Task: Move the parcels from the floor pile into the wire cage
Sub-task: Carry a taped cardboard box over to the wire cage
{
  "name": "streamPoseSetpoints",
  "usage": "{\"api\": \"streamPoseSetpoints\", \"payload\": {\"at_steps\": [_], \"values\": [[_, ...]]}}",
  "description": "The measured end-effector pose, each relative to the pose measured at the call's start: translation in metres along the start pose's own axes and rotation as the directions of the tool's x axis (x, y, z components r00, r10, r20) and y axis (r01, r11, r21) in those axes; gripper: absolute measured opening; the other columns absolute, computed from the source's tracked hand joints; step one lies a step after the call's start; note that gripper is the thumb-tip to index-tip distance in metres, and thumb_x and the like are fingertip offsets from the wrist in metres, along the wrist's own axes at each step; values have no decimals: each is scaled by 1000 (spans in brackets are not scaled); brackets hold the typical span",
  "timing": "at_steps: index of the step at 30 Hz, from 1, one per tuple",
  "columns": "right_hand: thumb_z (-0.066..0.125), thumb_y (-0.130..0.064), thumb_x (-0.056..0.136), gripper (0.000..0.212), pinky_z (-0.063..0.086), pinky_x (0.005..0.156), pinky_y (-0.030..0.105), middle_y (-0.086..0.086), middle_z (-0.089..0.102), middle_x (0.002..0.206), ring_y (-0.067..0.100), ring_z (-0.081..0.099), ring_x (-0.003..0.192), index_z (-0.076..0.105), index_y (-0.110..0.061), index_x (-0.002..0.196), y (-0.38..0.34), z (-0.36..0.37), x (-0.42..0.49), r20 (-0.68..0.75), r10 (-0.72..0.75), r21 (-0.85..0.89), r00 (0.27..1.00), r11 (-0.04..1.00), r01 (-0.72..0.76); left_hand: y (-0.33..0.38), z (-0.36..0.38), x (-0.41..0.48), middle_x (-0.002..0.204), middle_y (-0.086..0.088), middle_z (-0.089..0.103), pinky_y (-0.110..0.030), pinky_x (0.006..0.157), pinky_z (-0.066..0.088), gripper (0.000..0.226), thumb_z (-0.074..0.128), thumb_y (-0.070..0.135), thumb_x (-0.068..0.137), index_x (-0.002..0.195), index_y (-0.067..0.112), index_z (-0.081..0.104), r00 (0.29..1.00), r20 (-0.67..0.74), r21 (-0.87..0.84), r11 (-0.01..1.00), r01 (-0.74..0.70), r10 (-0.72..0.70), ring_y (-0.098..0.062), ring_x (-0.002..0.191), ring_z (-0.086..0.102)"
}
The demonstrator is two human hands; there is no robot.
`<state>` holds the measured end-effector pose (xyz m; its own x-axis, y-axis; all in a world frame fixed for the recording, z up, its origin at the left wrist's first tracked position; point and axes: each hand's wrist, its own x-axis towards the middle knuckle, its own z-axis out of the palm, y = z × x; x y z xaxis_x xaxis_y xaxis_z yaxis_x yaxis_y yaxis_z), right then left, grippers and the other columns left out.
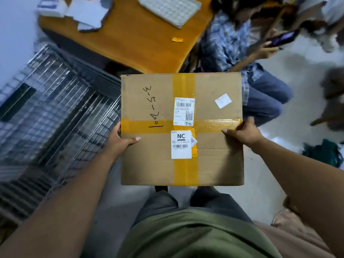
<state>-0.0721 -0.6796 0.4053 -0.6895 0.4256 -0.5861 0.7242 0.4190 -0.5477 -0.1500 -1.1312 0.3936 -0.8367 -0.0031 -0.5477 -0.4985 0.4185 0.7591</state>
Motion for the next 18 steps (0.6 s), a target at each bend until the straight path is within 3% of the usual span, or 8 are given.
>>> {"api": "streamPoseSetpoints", "payload": {"at_steps": [2,5,8,13,18], "values": [[89,-62,61,99,49,104,53,7,56,136,31,55,124,30,-20,128,-18,7,11,40,-50,-57,998,997,52,-12,-8,-12,133,6,58,-41,96,51,96,94,20,71,150,34,41,998,-62,-12,1000,-27,26,-23,122,58],[89,-61,63,95,48,105,50,9,55,139,33,55,125,31,-18,126,-47,21,26,127,-141,-112,982,982,155,-31,-10,-35,158,-2,41,-49,114,39,128,97,30,67,163,34,13,980,-197,14,1000,-28,30,-26,141,44],[90,-54,66,87,47,92,38,4,56,126,26,56,114,30,-20,118,-71,40,32,223,-260,-181,939,936,302,-51,-8,-61,168,-6,21,-53,120,28,146,98,39,60,162,38,-6,938,-346,45,998,51,-33,-29,152,27],[94,-47,65,87,46,98,36,3,55,125,23,54,115,30,-20,117,-101,79,27,374,-367,-196,852,866,460,-97,-14,-118,158,-6,38,-54,116,36,135,99,45,56,159,37,11,864,-488,-95,992,88,-123,-27,141,40],[90,-57,65,90,49,104,46,3,54,129,24,57,116,35,-20,125,-117,129,4,528,-298,-162,795,884,439,-144,-19,-185,156,-5,43,-54,114,42,126,95,57,58,159,32,24,752,-594,-153,957,245,-287,-30,139,45]]}}
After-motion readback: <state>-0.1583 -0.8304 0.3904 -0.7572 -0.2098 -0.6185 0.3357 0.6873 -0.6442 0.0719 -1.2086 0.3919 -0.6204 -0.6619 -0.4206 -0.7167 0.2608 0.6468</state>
